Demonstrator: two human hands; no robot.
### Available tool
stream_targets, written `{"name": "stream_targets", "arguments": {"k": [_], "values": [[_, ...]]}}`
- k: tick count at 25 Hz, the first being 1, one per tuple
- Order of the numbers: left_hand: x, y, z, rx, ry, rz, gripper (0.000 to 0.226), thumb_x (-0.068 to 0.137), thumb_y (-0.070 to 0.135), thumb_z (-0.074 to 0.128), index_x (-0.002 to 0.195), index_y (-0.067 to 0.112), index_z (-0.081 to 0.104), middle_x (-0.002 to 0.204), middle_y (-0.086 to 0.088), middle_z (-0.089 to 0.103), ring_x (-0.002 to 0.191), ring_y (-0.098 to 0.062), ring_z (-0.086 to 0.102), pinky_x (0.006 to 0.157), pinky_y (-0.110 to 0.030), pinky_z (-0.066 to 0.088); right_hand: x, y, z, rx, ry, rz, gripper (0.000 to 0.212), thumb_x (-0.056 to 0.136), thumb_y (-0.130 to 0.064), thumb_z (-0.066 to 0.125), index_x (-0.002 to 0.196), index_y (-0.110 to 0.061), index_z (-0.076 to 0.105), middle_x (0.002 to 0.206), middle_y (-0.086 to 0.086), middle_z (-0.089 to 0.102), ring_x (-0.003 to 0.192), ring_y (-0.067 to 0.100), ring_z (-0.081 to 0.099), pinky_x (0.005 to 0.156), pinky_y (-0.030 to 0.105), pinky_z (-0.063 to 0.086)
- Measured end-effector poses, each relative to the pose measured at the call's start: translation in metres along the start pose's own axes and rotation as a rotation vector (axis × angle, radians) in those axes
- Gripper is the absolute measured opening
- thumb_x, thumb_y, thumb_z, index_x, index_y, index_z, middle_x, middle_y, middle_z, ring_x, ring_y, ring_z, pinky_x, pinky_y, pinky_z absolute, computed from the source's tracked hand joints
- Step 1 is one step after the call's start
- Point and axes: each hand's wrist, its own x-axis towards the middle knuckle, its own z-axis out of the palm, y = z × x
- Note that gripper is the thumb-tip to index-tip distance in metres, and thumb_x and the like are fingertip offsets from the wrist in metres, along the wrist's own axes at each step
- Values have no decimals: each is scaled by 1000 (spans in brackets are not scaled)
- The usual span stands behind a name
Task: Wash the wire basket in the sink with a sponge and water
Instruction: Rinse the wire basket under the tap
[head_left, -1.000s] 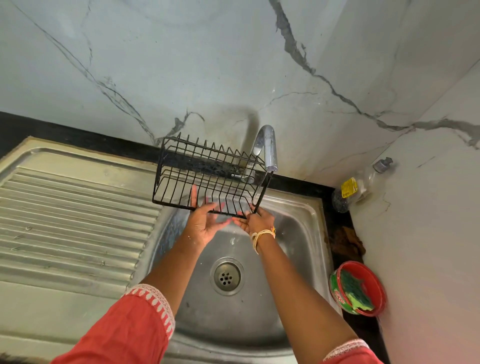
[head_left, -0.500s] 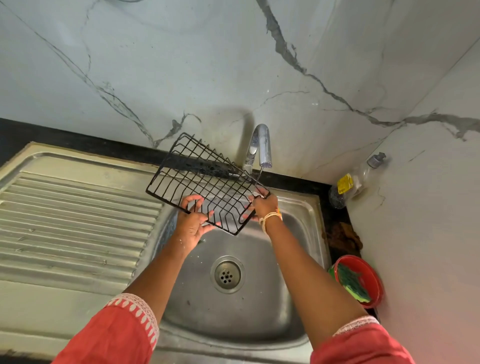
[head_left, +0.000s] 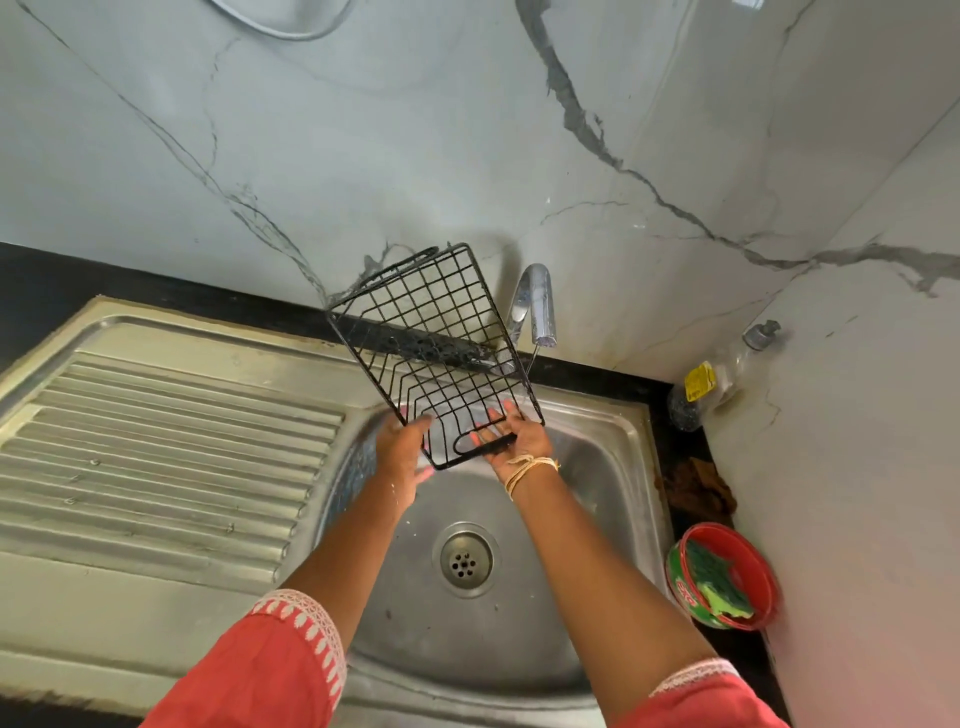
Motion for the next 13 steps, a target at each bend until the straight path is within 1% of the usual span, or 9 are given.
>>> {"name": "stream_targets", "arguments": {"k": [1, 2, 3, 5, 7, 9, 10, 12, 13], "values": [[-4, -4, 3, -62, -126, -90, 53, 87, 10, 67, 135, 19, 46, 135, -6, 52, 119, -33, 52, 92, -54, 48, -2, 1, -1, 2, 9, 1, 28, 99, -7, 35, 110, -10, 61, 108, 14, 61, 95, 33, 60, 76, 50, 51], [-10, -7, 8, -145, -203, -119, 49, 87, 1, 64, 129, 20, 50, 127, -8, 56, 113, -34, 55, 88, -55, 49, -3, 3, -3, 10, 11, 4, 28, 100, -11, 35, 109, -10, 61, 104, 13, 61, 90, 31, 61, 73, 46, 51], [-13, -8, 11, -178, -233, -90, 46, 86, -8, 59, 121, 21, 53, 119, -9, 60, 108, -34, 58, 87, -56, 49, -4, 3, -5, 20, 7, 7, 27, 101, -15, 36, 110, -10, 61, 103, 14, 62, 88, 31, 61, 74, 45, 52], [-15, -11, 16, -138, -277, 9, 47, 84, -19, 51, 108, 22, 56, 108, -11, 65, 101, -33, 62, 89, -57, 49, -5, 0, -10, -55, 3, 9, 23, 100, -16, 42, 108, -9, 63, 105, 15, 66, 90, 32, 65, 81, 48, 54], [-16, -13, 15, -139, -326, -4, 50, 87, -23, 40, 111, 19, 55, 109, -16, 65, 102, -36, 64, 89, -57, 50, -5, -11, -16, -284, 25, -21, 18, 94, -9, 50, 101, -8, 67, 100, 12, 70, 83, 28, 68, 79, 45, 55], [-14, -17, 10, -217, -339, -88, 52, 87, -24, 32, 110, 17, 53, 110, -20, 63, 103, -38, 63, 86, -53, 51, -6, -20, -22, -523, 73, -87, 19, 87, -3, 55, 100, -7, 69, 94, 10, 71, 83, 26, 69, 74, 41, 56], [-15, -19, 10, -267, -342, -130, 53, 87, -25, 31, 110, 17, 52, 110, -23, 62, 100, -38, 64, 84, -51, 51, -10, -24, -23, -575, 79, -115, 17, 85, -2, 57, 98, -6, 68, 92, 11, 70, 87, 29, 69, 73, 40, 56], [-15, -27, 8, -342, -329, -188, 54, 86, -27, 29, 112, 16, 48, 109, -26, 60, 93, -37, 67, 79, -49, 53, -13, -30, -24, -587, 85, -120, 11, 82, 1, 60, 91, -5, 62, 88, 17, 67, 90, 37, 68, 72, 43, 58], [-12, -31, 5, -352, -322, -202, 55, 86, -28, 28, 114, 15, 47, 109, -27, 59, 95, -38, 66, 78, -49, 53, -14, -33, -25, -581, 105, -123, 16, 81, 4, 60, 94, -6, 58, 88, 19, 65, 87, 37, 68, 70, 43, 59]]}}
